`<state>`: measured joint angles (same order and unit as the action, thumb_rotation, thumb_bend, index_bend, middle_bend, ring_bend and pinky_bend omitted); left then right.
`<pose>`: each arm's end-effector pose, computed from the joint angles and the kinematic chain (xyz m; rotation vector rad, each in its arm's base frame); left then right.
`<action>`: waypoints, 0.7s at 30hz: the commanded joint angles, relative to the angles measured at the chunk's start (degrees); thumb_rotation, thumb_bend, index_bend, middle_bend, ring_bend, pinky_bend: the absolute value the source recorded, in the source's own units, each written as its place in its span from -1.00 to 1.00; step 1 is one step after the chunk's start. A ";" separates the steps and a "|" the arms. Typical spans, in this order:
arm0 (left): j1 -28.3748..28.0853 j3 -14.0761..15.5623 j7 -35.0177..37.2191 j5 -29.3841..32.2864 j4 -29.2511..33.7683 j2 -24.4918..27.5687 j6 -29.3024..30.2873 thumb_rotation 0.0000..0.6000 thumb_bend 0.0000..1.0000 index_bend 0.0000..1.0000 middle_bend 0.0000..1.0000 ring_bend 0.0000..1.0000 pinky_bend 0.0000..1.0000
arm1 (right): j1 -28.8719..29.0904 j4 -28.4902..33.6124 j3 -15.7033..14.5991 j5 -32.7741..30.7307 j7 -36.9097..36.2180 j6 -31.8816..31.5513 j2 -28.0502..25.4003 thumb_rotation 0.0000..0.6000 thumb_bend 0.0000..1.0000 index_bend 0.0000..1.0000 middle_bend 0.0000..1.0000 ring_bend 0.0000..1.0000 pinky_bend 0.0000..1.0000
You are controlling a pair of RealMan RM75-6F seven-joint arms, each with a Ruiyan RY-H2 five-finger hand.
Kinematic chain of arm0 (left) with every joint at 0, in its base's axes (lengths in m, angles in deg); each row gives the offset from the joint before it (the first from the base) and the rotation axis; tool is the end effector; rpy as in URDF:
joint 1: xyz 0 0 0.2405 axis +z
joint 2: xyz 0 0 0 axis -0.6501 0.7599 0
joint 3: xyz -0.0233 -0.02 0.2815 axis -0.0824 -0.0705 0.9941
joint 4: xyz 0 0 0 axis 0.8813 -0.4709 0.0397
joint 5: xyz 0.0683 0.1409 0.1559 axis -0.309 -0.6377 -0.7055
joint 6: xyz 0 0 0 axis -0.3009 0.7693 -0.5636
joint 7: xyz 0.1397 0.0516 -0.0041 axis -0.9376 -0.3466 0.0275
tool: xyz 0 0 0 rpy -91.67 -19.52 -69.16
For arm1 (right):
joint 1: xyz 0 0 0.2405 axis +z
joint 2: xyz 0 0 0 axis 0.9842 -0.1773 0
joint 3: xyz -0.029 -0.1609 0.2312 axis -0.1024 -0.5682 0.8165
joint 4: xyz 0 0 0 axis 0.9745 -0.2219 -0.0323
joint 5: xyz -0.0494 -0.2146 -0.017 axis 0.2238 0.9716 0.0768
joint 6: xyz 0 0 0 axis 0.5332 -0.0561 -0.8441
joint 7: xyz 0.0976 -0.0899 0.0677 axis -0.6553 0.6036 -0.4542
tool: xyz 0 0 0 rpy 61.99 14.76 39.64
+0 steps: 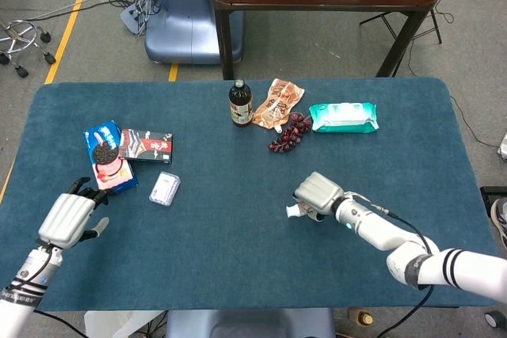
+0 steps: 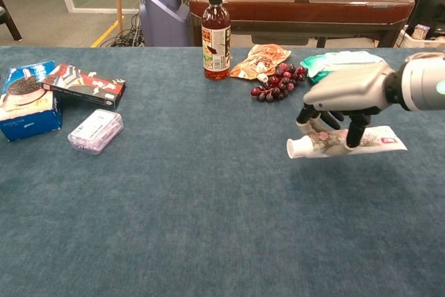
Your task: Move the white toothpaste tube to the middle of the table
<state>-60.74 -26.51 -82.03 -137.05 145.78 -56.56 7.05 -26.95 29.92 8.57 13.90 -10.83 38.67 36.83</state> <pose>-0.2790 0.2746 0.1271 -1.7592 -0.7931 -0.8649 -0.1662 -0.3801 0.0082 2.3882 -0.5956 0.4314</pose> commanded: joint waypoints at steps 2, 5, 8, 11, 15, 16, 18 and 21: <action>-5.76 -0.49 2.38 -2.55 0.33 1.12 -6.37 1.00 -0.40 -0.46 -0.03 -0.16 -0.78 | 5.72 2.88 1.10 -3.64 2.86 3.49 -2.40 1.00 1.00 0.42 0.31 0.05 -0.08; -9.31 -0.58 3.82 -3.77 0.04 0.71 -10.30 1.00 -0.40 -0.51 0.02 -0.08 -0.74 | 9.23 4.25 1.01 -6.20 5.16 3.75 -2.93 1.00 1.00 0.43 0.31 0.05 -0.07; -12.53 -0.67 5.16 -4.67 -0.35 0.04 -13.62 1.00 -0.41 -0.56 0.07 -0.03 -0.72 | 12.85 5.52 0.59 -9.53 7.41 3.42 -2.80 1.00 1.00 0.43 0.32 0.06 -0.07; -15.45 -0.76 5.84 -5.52 -0.66 -0.83 -16.28 1.00 -0.40 -0.58 0.12 0.02 -0.70 | 16.90 6.30 -0.40 -13.54 9.76 3.03 -2.30 1.00 1.00 0.43 0.32 0.07 -0.07; -18.44 -0.73 5.71 -6.61 -0.36 -1.63 -18.50 1.00 -0.41 -0.65 0.16 0.06 -0.69 | 22.41 6.69 -2.45 -19.35 13.13 1.51 -0.98 1.00 1.00 0.43 0.32 0.08 -0.08; -19.24 -0.71 5.63 -6.78 -0.08 -1.82 -19.12 1.00 -0.41 -0.66 0.17 0.07 -0.68 | 24.06 6.76 -3.12 -21.26 14.00 0.93 -0.44 1.00 1.00 0.43 0.32 0.08 -0.08; -20.33 -0.67 5.32 -6.90 0.57 -1.87 -20.04 1.00 -0.41 -0.69 0.18 0.08 -0.68 | 26.40 6.74 -4.11 -23.92 15.31 -0.16 0.43 1.00 1.00 0.43 0.32 0.08 -0.08; -21.99 -0.64 4.87 -7.05 2.35 -1.90 -21.16 1.00 -0.40 -0.69 0.20 0.10 -0.67 | 30.29 6.73 -5.90 -28.65 17.23 -1.98 1.76 1.00 1.00 0.43 0.32 0.08 -0.08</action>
<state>-82.00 -27.17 -76.91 -143.97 147.29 -58.36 -13.52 0.33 36.47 4.44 -11.48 4.40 38.44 37.19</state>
